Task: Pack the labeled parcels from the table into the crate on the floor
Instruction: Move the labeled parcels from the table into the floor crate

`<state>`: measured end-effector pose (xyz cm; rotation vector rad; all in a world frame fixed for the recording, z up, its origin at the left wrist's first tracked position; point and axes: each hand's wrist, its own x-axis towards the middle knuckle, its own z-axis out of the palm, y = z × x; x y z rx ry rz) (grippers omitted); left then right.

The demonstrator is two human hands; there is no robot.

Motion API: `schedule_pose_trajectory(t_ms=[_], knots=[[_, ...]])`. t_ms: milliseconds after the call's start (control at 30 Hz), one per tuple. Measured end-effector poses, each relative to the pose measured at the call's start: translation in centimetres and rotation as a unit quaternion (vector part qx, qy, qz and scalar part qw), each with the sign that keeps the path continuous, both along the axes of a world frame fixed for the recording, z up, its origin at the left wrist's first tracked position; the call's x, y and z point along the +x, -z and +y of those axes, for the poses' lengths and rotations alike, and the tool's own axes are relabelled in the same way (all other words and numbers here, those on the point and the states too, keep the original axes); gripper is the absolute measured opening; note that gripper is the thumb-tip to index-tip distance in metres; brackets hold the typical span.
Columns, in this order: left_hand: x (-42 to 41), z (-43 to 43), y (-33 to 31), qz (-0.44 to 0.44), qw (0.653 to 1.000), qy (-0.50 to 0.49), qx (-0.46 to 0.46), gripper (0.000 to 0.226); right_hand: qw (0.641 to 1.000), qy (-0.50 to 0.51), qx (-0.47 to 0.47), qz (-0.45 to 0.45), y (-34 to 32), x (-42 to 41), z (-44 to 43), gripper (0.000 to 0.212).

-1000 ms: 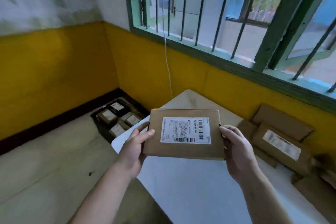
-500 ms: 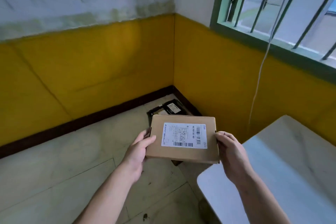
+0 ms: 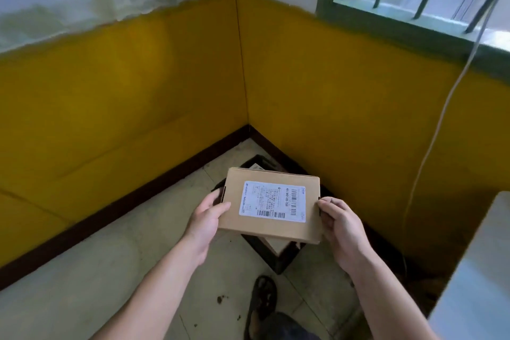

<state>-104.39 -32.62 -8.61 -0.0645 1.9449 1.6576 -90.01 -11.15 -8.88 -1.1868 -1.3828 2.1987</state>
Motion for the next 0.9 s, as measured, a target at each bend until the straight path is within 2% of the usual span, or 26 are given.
schedule_pose_trajectory(t_ms=[133, 433, 667, 800, 900], knots=[[-7.6, 2.4, 1.5, 0.019, 0.997, 0.024, -0.076, 0.051, 0.999, 0.007, -0.022, -0.038, 2.7, -7.0, 1.4, 0.004], [-19.6, 5.5, 6.2, -0.007, 0.978, 0.073, -0.196, 0.053, 0.989, 0.047, -0.05, -0.135, 6.2, -17.7, 2.0, 0.01], [-27.7, 8.1, 12.7, -0.068, 0.963, 0.172, -0.195, 0.051, 0.968, 0.148, -0.073, -0.191, 10.9, -24.4, 1.4, 0.016], [-33.2, 8.9, 17.2, -0.11, 0.944, 0.24, -0.2, 0.044, 0.948, 0.206, -0.098, -0.22, 14.7, -28.5, -0.1, 0.031], [-36.8, 9.8, 21.3, -0.113, 0.922, 0.294, -0.226, 0.039, 0.938, 0.226, -0.105, -0.241, 18.7, -31.3, -0.9, 0.029]])
